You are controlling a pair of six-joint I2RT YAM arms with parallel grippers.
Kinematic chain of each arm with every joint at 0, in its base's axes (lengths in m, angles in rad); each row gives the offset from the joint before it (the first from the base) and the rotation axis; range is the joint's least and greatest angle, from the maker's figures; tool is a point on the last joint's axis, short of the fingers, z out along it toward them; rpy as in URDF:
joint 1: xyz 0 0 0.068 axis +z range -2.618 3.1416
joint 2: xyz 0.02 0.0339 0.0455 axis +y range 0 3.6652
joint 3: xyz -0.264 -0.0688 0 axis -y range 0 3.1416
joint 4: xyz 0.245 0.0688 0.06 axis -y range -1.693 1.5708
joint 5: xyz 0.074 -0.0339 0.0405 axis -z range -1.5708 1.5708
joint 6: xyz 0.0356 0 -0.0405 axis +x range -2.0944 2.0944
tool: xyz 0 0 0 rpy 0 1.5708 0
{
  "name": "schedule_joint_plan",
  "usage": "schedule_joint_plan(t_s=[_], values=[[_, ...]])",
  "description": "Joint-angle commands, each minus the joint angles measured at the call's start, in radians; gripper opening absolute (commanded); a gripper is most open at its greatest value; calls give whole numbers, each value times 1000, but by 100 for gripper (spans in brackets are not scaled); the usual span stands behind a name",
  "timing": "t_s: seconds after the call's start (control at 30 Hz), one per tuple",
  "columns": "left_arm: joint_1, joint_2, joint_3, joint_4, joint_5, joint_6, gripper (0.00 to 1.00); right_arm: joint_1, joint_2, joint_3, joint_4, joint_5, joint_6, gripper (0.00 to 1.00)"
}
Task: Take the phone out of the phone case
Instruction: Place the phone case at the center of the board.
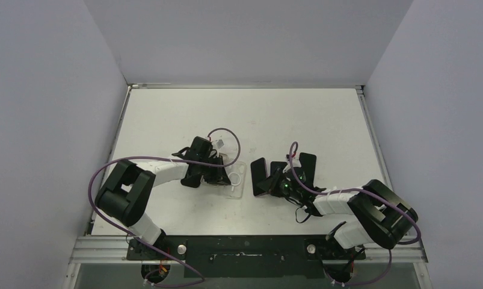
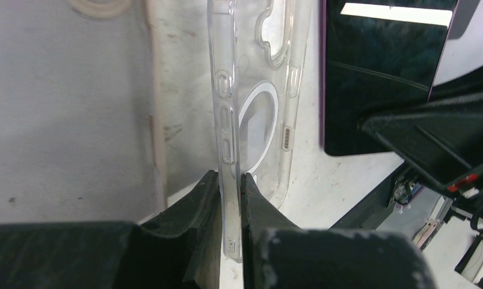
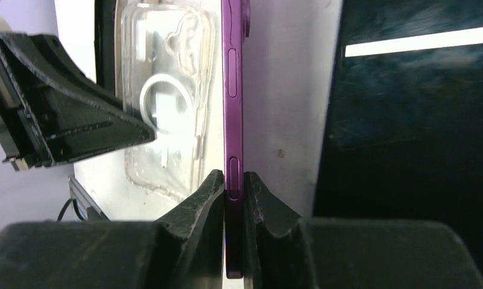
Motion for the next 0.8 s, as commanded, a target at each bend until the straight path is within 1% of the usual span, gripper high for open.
schedule_joint_plan(t_s=[0.0, 0.07, 0.13, 0.17, 0.27, 0.3, 0.37, 0.43, 0.5, 0.53, 0.67, 0.77], values=[[54, 10, -15, -19, -157, 6, 1, 28, 42, 36, 20, -10, 14, 9], [70, 14, -19, -17, -173, 11, 5, 29, 50, 39, 5, 1, 22, 13], [76, 24, -15, -17, -162, 23, 11, 29, 49, 42, -24, 15, 25, 21], [75, 27, -10, -17, -157, 29, 15, 29, 45, 45, -39, 19, 22, 26], [75, 27, -5, -12, -139, 32, 26, 29, 25, 69, -124, 37, 0, 47], [75, 23, -4, -13, -138, 32, 30, 29, 16, 80, -154, 41, -11, 52], [75, 11, -3, -25, -132, 37, 38, 29, -3, 100, -222, 48, -33, 62], [75, -8, -1, -36, -131, 47, 44, 33, -35, 124, -286, 64, -63, 68], [75, -25, -9, -26, -131, 54, 50, 40, -56, 148, -346, 82, -94, 73], [75, -26, -14, -17, -131, 55, 51, 40, -59, 156, -367, 89, -106, 74], [60, 21, 14, 13, -93, 54, 52, 41, -55, 176, -402, 109, -124, 76], [21, 51, 61, -1, -101, 61, 53, 47, -57, 194, -450, 145, -140, 78]])
